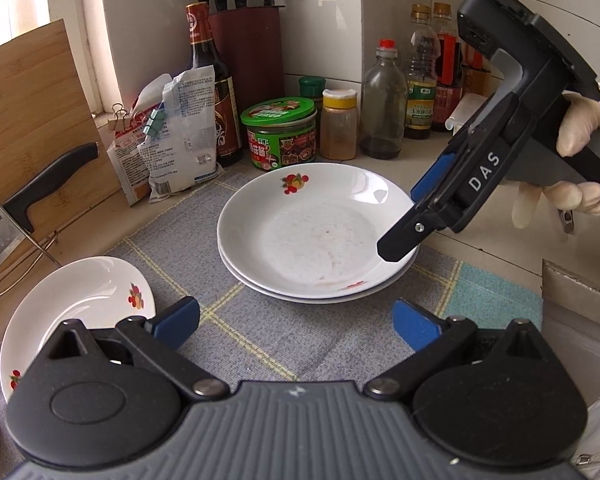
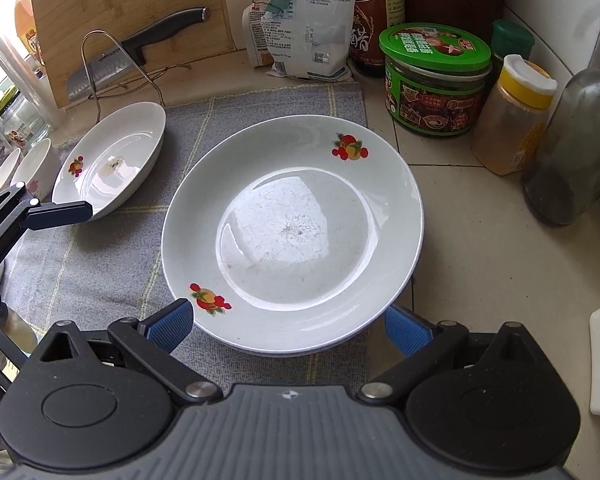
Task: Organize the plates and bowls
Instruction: 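Open both grippers and withdraw them from the stacked plates, then move both grippers to the stained white plate by the knife rack, then grasp the stained plate rim with the left gripper while the right gripper grasps its opposite rim, then lift the stained plate with both grippers and carry it toward the plate stack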
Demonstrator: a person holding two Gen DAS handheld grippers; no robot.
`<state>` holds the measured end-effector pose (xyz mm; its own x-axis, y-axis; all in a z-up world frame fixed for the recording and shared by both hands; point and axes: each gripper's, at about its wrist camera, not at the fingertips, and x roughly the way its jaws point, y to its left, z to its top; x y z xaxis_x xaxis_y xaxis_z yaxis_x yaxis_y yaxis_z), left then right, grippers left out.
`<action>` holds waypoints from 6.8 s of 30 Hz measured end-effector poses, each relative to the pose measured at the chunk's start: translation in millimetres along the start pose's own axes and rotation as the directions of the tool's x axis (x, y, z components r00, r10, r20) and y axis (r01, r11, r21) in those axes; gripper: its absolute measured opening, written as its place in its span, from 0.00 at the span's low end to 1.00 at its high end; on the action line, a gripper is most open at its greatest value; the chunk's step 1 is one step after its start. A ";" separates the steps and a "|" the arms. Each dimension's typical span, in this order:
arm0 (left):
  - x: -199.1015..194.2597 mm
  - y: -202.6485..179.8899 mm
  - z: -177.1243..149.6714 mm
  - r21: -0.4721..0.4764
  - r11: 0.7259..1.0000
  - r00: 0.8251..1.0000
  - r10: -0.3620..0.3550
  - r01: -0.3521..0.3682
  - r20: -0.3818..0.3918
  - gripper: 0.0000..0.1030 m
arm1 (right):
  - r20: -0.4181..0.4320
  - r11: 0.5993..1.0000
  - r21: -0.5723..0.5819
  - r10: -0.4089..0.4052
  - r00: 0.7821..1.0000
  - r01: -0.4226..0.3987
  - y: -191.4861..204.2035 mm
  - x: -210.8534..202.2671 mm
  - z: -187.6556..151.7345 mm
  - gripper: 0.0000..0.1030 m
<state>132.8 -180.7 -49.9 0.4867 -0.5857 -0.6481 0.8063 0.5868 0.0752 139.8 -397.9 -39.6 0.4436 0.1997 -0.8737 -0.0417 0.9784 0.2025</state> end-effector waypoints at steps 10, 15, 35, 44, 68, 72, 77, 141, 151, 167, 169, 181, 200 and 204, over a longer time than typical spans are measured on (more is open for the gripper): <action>-29.7 9.0 -10.6 -0.118 0.989 0.995 0.096 -0.091 0.033 1.00 | 0.068 0.997 -0.079 0.002 0.998 0.003 30.2 -9.3 -1.8 1.00; -45.1 18.4 -23.7 -0.212 0.960 0.982 0.189 -0.182 0.014 1.00 | 0.110 0.990 -0.140 0.039 0.993 -0.023 49.9 -8.9 -1.2 1.00; -84.4 53.5 -82.3 -0.377 0.839 0.919 0.371 -0.393 -0.132 1.00 | 0.205 0.941 -0.332 0.134 0.970 -0.060 133.1 14.2 11.9 1.00; -47.9 83.9 -101.0 -0.381 0.850 0.931 0.323 -0.364 -0.170 0.99 | 0.194 0.955 -0.298 0.060 0.979 0.000 158.0 20.4 17.1 1.00; 7.4 113.7 -89.7 -0.357 0.875 0.945 0.299 -0.326 -0.129 1.00 | 0.092 0.954 -0.300 0.051 0.994 -0.021 161.0 63.0 71.9 1.00; 8.9 114.9 -89.2 -0.362 0.871 0.944 0.307 -0.331 -0.124 1.00 | 0.045 0.946 -0.316 0.083 0.996 -0.065 156.6 90.1 95.5 1.00; 10.5 115.6 -88.2 -0.368 0.867 0.942 0.314 -0.337 -0.122 1.00 | -0.029 0.939 -0.326 0.108 0.994 -0.111 155.0 126.0 122.4 1.00; 10.4 122.1 -86.4 -0.256 0.919 0.954 0.290 -0.300 -0.077 1.00 | -0.297 0.832 -0.293 0.389 0.872 -0.471 155.7 180.5 198.4 0.99; 10.3 124.3 -87.7 -0.258 0.921 0.957 0.282 -0.291 -0.073 1.00 | -0.312 0.828 -0.283 0.397 0.863 -0.484 158.0 184.0 203.9 1.00; 5.2 120.0 -87.4 -0.238 0.930 0.959 0.264 -0.281 -0.101 0.99 | -0.318 0.828 -0.272 0.403 0.858 -0.490 158.3 177.8 195.8 1.00; 3.4 119.0 -89.9 -0.230 0.934 0.961 0.258 -0.274 -0.097 0.99 | -0.329 0.826 -0.274 0.401 0.855 -0.492 158.9 176.4 192.7 1.00; 1.6 120.6 -92.3 -0.225 0.938 0.965 0.250 -0.263 -0.083 1.00 | -0.308 0.825 -0.267 0.417 0.855 -0.498 159.7 178.9 194.1 1.00; -24.4 103.3 -87.8 -0.203 0.951 0.971 0.220 -0.235 -0.093 0.99 | -0.290 0.833 -0.240 0.429 0.855 -0.499 160.9 151.7 175.1 1.00; -32.6 95.9 -85.5 -0.203 0.953 0.973 0.209 -0.224 -0.096 0.99 | -0.282 0.835 -0.241 0.428 0.859 -0.495 161.1 139.5 167.6 1.00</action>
<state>165.5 -57.6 -86.4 0.6099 -0.3940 -0.6876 0.5911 0.8041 0.0636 345.0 -221.3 -54.8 0.1110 0.6055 -0.7881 -0.4705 0.7305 0.4949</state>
